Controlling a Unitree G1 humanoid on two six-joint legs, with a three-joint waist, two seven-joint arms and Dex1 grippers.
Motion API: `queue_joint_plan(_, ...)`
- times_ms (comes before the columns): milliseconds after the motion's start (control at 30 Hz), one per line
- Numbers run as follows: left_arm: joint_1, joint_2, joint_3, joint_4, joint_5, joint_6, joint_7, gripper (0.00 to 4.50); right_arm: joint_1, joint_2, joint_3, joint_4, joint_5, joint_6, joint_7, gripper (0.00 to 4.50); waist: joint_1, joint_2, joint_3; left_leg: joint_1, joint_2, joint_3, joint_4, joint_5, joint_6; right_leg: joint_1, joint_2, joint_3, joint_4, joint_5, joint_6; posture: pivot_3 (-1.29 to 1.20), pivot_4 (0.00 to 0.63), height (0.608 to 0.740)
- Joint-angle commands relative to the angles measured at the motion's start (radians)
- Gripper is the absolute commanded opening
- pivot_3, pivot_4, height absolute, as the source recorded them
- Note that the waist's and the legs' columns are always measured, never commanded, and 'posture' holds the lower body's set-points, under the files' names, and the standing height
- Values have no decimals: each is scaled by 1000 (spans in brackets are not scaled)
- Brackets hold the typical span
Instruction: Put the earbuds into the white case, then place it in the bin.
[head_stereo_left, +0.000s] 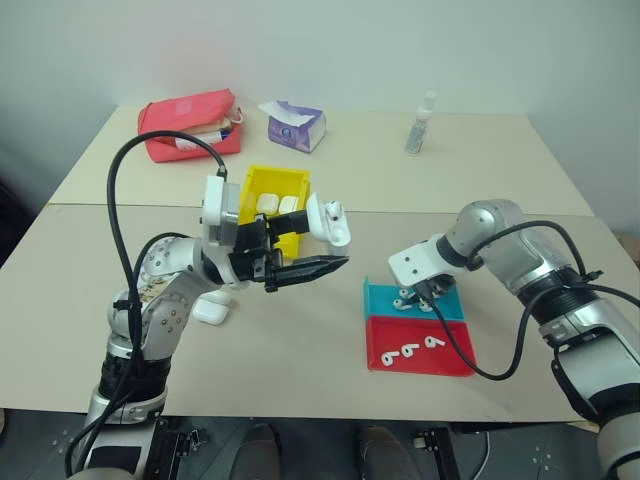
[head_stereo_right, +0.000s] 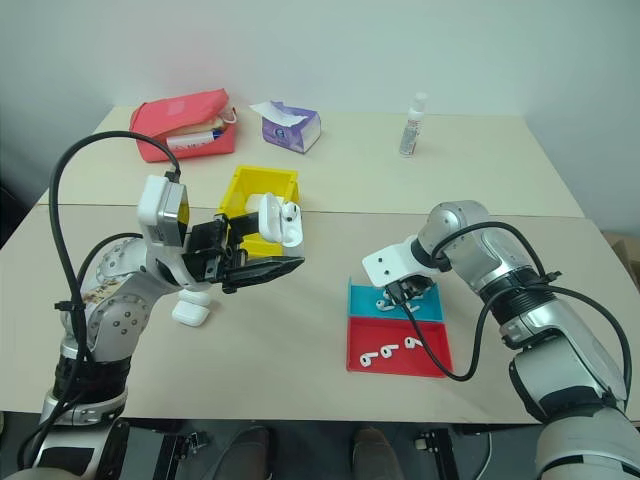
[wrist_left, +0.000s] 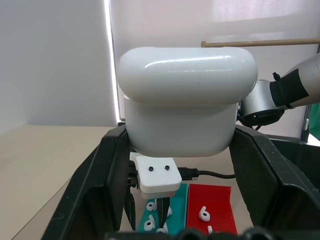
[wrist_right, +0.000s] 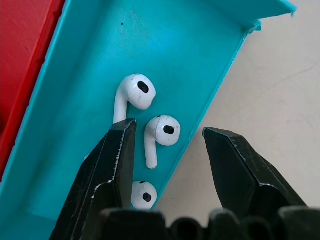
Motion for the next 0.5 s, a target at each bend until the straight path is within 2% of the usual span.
queue_joint_plan(33, 2, 7, 19, -16, -11, -18, -5, 2722, 17, -3, -9, 4, -30, -30, -18, 1994, 0, 0, 0, 0, 0, 0, 0, 0, 0, 0, 0, 0, 0, 0, 0, 0, 150, 740)
queue_joint_plan(167, 6, 7, 19, -10, -8, -24, -10, 2722, 29, 0, -12, 1, -35, -28, -24, 688, 0, 0, 0, 1, 0, 0, 0, 0, 0, 1, 0, 0, 1, 0, 0, 0, 150, 740)
queue_joint_plan(367, 9, 8, 19, 6, -5, -37, -26, 2722, 51, -3, -38, -29, -17, 3, 2, 620, 0, 0, 0, 1, 0, 0, 0, 0, 0, 1, 0, 0, 1, 0, 0, 0, 150, 740)
queue_joint_plan(500, 2, 4, 11, 3, -7, -35, -27, 2722, 58, -8, -95, -62, 22, 87, 3, 620, 0, 0, 0, 1, 0, 0, 0, 0, 0, 1, 0, 0, 1, 0, 0, 0, 150, 740)
